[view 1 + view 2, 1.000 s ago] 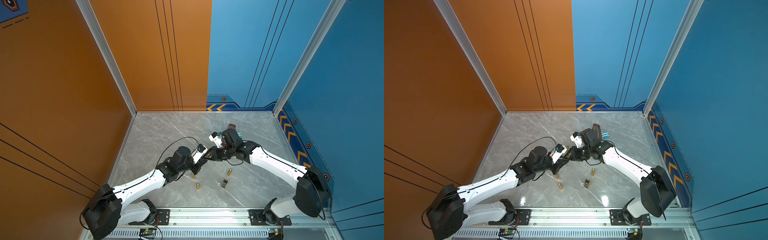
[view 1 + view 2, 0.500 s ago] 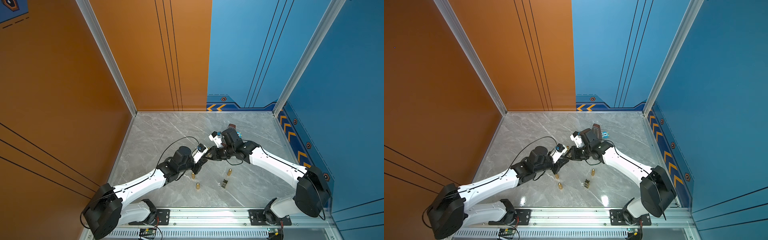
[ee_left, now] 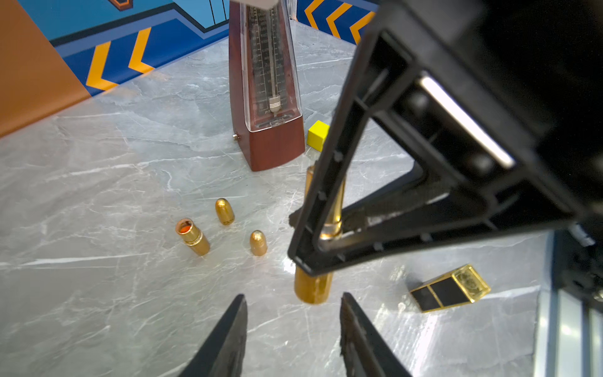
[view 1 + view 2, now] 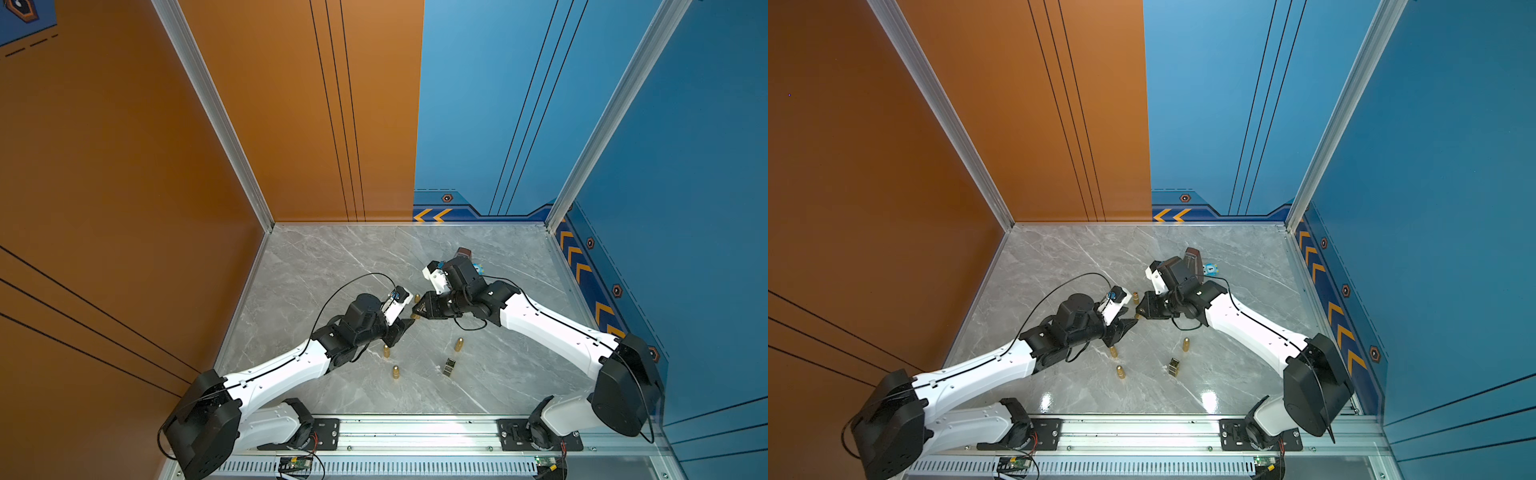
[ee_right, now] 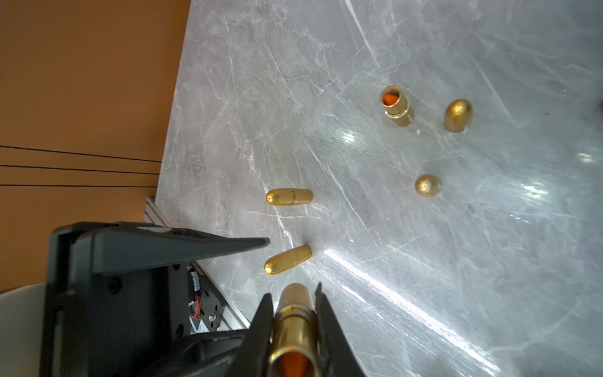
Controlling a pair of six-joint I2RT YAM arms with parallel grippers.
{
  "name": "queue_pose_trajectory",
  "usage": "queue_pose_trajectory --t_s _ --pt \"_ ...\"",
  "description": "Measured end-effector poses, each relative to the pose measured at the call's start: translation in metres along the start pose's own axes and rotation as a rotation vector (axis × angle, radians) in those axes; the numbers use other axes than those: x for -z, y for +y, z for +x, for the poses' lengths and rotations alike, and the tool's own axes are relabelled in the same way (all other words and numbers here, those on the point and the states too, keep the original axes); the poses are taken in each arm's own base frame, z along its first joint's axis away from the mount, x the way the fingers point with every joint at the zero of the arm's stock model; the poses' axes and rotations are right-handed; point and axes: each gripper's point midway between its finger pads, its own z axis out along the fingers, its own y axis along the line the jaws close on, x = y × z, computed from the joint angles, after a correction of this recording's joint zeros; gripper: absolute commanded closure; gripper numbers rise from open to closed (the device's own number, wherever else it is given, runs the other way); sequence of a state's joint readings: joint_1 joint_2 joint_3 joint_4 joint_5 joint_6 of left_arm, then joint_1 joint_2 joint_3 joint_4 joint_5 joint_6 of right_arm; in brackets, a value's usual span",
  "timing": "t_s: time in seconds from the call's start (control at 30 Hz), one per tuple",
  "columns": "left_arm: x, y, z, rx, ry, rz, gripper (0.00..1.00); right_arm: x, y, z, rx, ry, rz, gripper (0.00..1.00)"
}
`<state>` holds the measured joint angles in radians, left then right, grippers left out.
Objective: Open the lipstick cap
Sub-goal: Place the lipstick at the center of the board.
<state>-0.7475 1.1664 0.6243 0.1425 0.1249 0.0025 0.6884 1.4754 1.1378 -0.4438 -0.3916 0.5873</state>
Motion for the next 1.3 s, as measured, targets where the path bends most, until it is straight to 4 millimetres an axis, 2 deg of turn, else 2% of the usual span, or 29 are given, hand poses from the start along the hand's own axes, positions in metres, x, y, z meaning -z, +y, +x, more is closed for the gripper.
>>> queue_pose_trajectory --t_s 0.17,0.27,0.43,0.47,0.53,0.7,1.0,1.3 --pt "0.012 0.015 0.001 0.032 -0.001 -0.070 0.28 0.003 -0.003 -0.008 0.038 -0.041 0.086 0.82" --pt "0.020 0.024 0.007 0.062 0.010 -0.112 0.22 -0.003 -0.001 -0.010 0.080 -0.056 0.135 0.82" --pt "0.033 0.038 0.023 0.115 0.044 -0.180 0.15 -0.023 -0.007 -0.011 0.135 -0.057 0.240 0.82" --pt "0.035 0.040 0.025 0.125 0.051 -0.191 0.10 -0.027 -0.009 -0.011 0.146 -0.057 0.262 0.82" --pt "0.039 0.045 0.032 0.143 0.068 -0.214 0.07 -0.037 -0.013 -0.009 0.171 -0.052 0.309 0.82" --pt "0.048 0.052 0.040 0.182 0.075 -0.252 0.00 -0.062 -0.020 -0.007 0.223 -0.037 0.396 0.83" --pt "0.053 0.060 0.041 0.229 0.070 -0.281 0.02 -0.093 -0.045 -0.004 0.273 -0.024 0.529 0.84" --pt "0.053 0.062 0.043 0.249 0.075 -0.286 0.01 -0.115 -0.058 -0.004 0.286 -0.022 0.572 0.84"
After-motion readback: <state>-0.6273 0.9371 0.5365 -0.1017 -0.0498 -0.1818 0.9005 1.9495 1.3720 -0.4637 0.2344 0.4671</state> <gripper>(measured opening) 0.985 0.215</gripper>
